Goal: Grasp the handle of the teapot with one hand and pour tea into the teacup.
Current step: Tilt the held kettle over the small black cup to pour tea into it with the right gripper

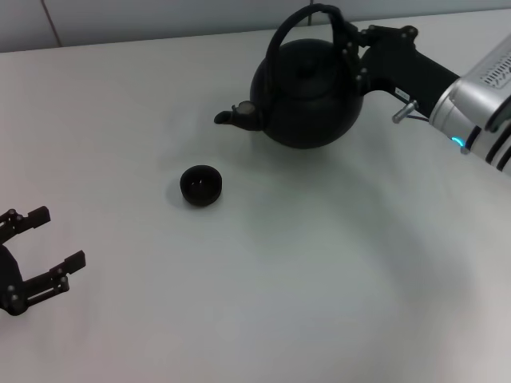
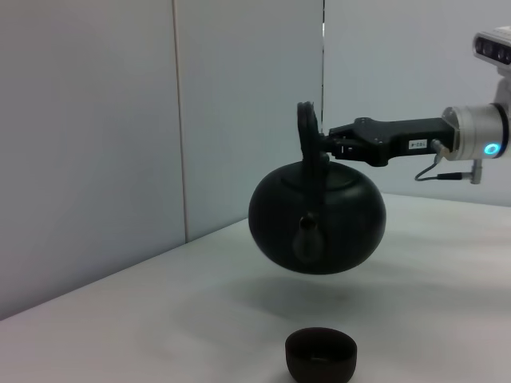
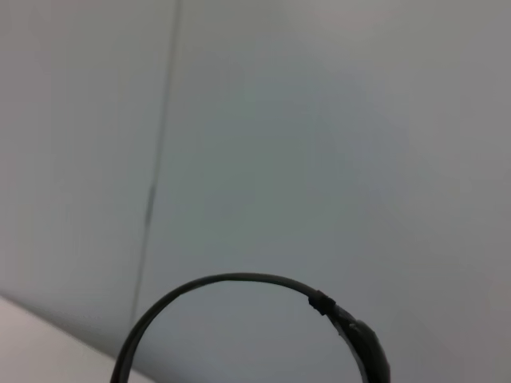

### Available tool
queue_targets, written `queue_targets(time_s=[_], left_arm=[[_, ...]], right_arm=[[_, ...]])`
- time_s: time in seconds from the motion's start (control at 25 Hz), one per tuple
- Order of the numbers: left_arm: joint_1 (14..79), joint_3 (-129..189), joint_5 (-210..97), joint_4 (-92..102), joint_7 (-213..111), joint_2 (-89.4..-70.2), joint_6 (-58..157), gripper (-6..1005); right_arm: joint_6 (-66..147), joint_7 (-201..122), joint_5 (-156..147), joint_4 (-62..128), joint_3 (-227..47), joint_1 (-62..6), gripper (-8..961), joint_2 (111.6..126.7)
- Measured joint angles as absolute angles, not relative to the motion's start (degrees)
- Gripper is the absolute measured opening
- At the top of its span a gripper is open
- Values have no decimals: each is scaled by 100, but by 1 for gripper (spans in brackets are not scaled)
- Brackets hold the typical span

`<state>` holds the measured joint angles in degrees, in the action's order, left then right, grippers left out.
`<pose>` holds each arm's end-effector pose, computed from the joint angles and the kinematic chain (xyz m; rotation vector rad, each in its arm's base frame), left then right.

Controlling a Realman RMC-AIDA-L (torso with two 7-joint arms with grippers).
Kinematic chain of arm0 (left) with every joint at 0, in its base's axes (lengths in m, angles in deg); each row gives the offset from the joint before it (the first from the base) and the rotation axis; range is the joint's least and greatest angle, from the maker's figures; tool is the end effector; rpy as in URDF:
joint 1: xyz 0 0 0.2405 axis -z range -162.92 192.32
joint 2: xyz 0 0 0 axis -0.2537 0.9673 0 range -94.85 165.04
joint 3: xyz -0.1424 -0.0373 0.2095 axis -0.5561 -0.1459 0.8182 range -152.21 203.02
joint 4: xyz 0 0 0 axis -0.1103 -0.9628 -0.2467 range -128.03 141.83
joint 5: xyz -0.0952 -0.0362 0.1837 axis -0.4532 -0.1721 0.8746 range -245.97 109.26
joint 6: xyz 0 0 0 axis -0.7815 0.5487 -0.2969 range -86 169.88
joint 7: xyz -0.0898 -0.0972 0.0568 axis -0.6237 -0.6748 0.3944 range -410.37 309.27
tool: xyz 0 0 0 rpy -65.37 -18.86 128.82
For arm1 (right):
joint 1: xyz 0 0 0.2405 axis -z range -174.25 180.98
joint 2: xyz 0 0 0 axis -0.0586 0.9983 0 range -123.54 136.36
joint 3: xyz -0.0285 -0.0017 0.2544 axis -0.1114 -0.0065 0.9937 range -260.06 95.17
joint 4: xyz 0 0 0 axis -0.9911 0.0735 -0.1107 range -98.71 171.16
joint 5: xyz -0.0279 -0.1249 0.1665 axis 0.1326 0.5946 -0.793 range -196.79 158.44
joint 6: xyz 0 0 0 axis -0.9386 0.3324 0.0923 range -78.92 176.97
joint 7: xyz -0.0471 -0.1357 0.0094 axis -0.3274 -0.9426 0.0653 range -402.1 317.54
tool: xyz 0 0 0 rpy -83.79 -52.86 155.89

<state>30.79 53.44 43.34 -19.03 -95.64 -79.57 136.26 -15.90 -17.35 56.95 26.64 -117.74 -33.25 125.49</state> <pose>-0.3513 0.2432 0.0238 -2.4841 -0.3488 -0.6895 0.2712 0.3849 -0.0210 -2.0636 0.2487 0.6737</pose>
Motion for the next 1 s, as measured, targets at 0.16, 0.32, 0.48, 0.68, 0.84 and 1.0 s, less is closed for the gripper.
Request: queue_targets(time_s=[0.16, 0.32, 0.48, 0.68, 0.84, 1.0], left_arm=[[3078, 5344, 4335, -1903, -9564, -7977, 13626, 824], [3078, 5344, 4335, -1903, -9564, -7977, 13626, 824], [3115, 5349, 4335, -1903, -9563, -7978, 13625, 824], [3149, 5359, 4335, -1903, -9563, -7978, 13624, 824], [3164, 5349, 4335, -1903, -9564, -7977, 13624, 824], [3188, 5344, 4335, -1902, -9563, -7977, 13624, 824]], right_arm=[[-1408, -1558, 5695, 2402, -12337, -3424, 73, 12540], [-1276, -1552, 5695, 2314, -12535, -3500, 73, 12543], [-1149, -1586, 5695, 2258, -12717, -3618, 73, 12545], [-1118, -1596, 5695, 2055, -12966, -3667, 72, 12548], [-982, -1592, 5695, 1889, -13217, -3691, 72, 12550], [-787, -1598, 5695, 1795, -13558, -3744, 72, 12551]])
